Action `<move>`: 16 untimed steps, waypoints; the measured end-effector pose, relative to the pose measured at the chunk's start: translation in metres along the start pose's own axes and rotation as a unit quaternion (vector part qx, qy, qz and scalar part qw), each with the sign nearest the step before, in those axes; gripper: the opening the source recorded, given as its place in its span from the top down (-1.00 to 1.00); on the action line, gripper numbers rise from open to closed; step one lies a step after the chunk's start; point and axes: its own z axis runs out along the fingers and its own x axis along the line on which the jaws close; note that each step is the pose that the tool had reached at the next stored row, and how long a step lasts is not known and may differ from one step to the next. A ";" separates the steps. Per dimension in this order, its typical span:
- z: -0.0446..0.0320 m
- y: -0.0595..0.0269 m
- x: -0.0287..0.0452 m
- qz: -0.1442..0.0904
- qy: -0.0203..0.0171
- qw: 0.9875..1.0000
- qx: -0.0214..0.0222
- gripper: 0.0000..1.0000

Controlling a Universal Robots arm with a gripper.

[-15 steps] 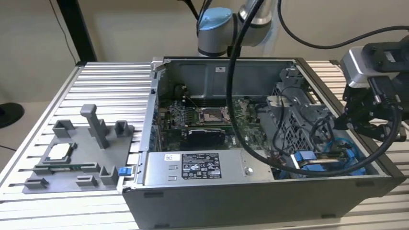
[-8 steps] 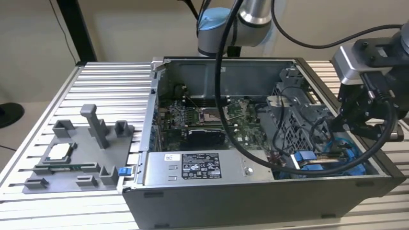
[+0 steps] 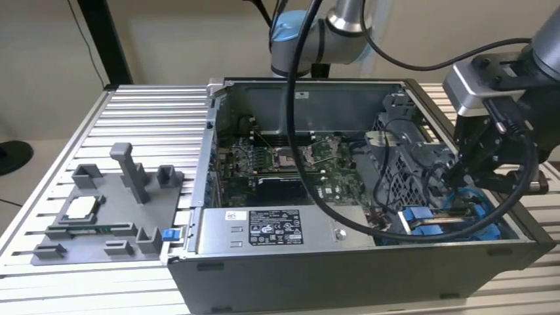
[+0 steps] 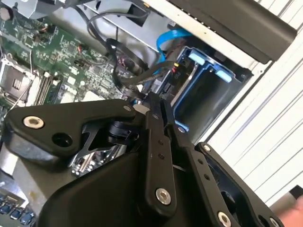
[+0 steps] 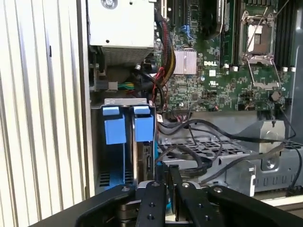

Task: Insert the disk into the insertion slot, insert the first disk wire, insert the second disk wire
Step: 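Insert the second disk wire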

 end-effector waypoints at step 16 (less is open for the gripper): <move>0.0105 0.0133 -0.0201 -0.028 0.057 0.998 0.009 1.00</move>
